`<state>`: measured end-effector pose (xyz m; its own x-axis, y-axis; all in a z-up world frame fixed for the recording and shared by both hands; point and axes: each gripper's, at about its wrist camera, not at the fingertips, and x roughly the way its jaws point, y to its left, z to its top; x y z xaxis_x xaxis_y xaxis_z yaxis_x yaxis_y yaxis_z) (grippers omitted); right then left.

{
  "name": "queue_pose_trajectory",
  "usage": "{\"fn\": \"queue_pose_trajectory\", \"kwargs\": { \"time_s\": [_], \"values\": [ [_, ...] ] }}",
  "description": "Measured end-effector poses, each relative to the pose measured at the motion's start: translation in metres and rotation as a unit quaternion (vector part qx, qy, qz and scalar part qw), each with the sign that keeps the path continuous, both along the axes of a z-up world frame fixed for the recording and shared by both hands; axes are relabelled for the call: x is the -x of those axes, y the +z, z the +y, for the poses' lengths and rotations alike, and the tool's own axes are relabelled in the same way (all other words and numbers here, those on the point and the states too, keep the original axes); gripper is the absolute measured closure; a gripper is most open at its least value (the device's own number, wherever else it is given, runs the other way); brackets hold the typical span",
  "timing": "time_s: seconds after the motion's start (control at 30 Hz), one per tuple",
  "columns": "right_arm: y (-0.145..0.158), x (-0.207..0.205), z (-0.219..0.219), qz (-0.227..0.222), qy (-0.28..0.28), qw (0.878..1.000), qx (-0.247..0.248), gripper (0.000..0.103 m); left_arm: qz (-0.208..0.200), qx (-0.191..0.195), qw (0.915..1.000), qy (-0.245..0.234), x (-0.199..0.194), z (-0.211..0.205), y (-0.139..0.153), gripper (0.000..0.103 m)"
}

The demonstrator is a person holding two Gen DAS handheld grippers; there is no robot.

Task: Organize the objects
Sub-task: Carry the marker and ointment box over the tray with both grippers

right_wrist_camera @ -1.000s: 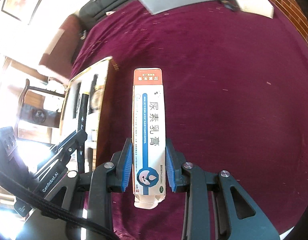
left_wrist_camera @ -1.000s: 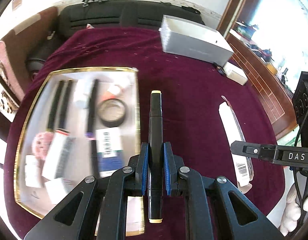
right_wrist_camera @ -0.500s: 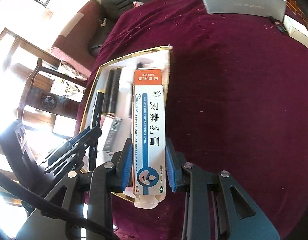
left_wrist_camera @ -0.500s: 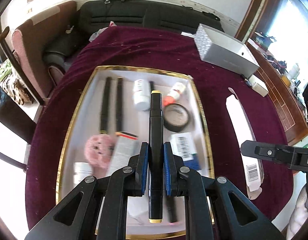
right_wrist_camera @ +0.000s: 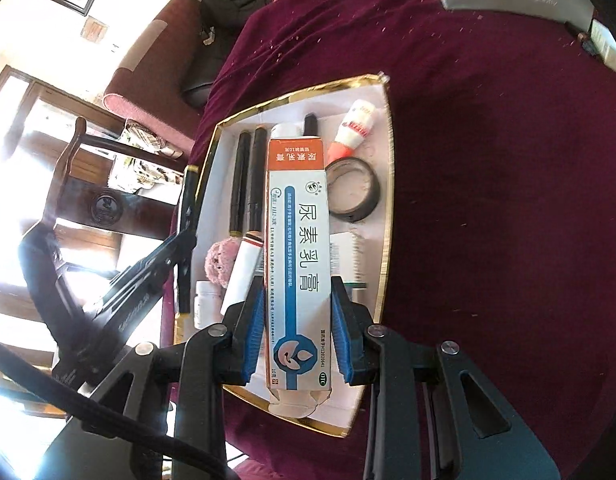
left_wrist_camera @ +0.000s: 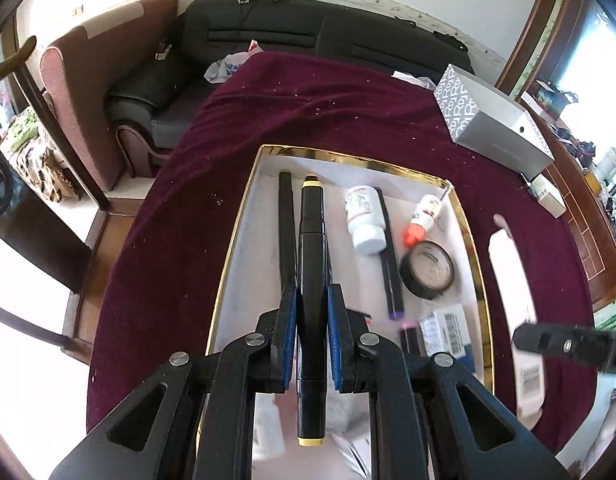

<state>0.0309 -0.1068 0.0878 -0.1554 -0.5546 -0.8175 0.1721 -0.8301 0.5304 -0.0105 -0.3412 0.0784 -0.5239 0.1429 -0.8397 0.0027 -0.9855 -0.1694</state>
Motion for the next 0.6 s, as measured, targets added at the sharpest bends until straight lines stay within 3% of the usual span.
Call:
{"fn": "queue_pose_trajectory", "kwargs": {
  "time_s": [0.33,0.6],
  "values": [
    [-0.024,0.000,-0.044,-0.040,0.032,0.999,0.007,0.075,-0.026,0.008,0.9995,-0.018,0.042,-0.006,-0.022,0.091],
    [-0.048,0.001,-0.076,-0.047,0.048,0.997,-0.033,0.075,-0.055,-0.009,0.9979,-0.033,0.070,0.002,-0.043,0.092]
  ]
}}
